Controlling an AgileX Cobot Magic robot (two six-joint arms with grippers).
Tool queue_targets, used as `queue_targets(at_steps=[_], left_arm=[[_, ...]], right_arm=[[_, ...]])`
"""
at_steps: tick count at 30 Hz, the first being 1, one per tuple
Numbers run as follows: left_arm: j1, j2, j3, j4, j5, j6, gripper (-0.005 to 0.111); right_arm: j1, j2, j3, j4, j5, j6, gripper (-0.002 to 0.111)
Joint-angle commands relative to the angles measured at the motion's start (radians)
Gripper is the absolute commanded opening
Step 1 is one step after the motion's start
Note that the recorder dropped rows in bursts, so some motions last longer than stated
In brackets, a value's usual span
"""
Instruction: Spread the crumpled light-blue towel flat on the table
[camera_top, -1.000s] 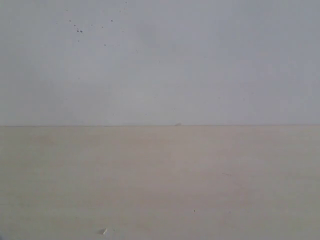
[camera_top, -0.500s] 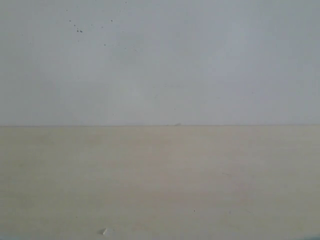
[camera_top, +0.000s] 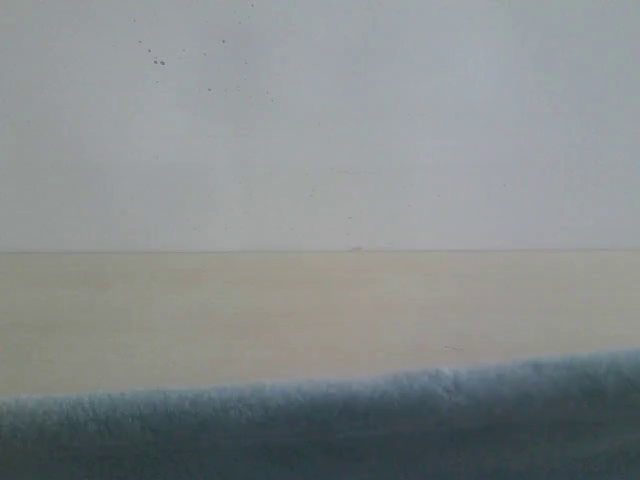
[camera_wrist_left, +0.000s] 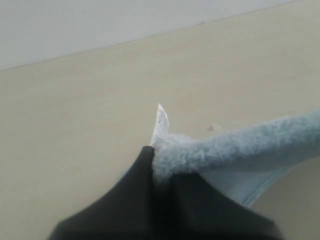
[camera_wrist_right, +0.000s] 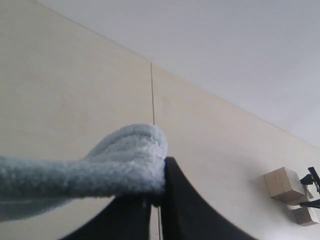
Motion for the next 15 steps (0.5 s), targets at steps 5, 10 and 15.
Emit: queue_targets(at_steps=[5,10,15], left_arm=[[0.001,0.001,-0.111,-0.112,-0.001,0.061,0.004],[0.001,0.001,-0.129,-0.116,-0.001,0.086,0.004],[0.001,0.018,-0.058,-0.015,-0.001,0.079,0.004]], right_arm=[[0.000,-0.121,-0.003,0.056,-0.007,-0.033,0.004],[0.000,-0.136,-0.006,0.053,-0.007,-0.041,0.004],[0.015,-0.055,0.017,0.053,-0.007,-0.042,0.004]])
